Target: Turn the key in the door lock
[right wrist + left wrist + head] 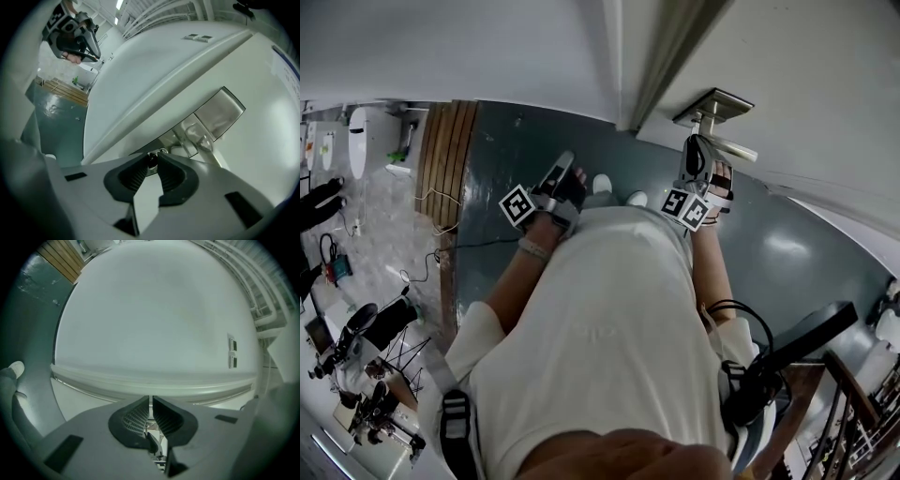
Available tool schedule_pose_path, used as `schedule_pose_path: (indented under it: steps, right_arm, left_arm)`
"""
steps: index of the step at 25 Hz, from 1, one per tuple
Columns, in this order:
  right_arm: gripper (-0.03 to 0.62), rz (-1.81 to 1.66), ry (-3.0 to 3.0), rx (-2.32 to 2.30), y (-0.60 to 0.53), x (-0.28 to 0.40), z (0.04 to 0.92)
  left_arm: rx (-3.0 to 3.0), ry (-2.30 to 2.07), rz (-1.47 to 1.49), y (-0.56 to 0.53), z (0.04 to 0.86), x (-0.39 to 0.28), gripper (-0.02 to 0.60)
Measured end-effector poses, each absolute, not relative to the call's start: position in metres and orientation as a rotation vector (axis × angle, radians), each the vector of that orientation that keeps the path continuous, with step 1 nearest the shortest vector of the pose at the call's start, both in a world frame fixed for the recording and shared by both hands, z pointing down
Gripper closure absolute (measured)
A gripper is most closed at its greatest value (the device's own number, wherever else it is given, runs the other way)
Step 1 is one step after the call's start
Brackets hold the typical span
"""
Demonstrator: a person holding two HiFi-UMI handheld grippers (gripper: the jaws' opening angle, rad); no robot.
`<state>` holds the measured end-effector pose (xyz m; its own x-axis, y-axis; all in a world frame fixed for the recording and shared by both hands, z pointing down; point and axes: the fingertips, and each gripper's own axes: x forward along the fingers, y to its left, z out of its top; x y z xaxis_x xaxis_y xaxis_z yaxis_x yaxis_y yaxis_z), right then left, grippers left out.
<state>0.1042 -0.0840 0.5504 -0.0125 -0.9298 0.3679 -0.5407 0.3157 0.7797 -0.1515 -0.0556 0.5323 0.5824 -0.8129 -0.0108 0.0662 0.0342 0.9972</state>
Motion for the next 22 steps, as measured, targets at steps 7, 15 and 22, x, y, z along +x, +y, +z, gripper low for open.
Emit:
schedule_pose_path:
  steps: [7, 15, 22]
  right_arm:
    - [0.548, -0.568, -1.581, 1.424, -0.094, 0.107, 0.552]
    - [0.545, -0.311, -1.779, 1.591, -0.100, 0.113, 0.549]
    - [0.545, 0.168, -2.062, 1.776, -0.099, 0.116, 0.549]
  left_arm:
    - [1.373, -0.705, -0.771, -0.051, 0.535, -0.156, 0.571]
    - [1.375, -0.710, -0.768, -0.049, 0.538, -0.157, 0.571]
    - [1.370, -0.712, -0.760, -0.049, 0.539, -0.155, 0.571]
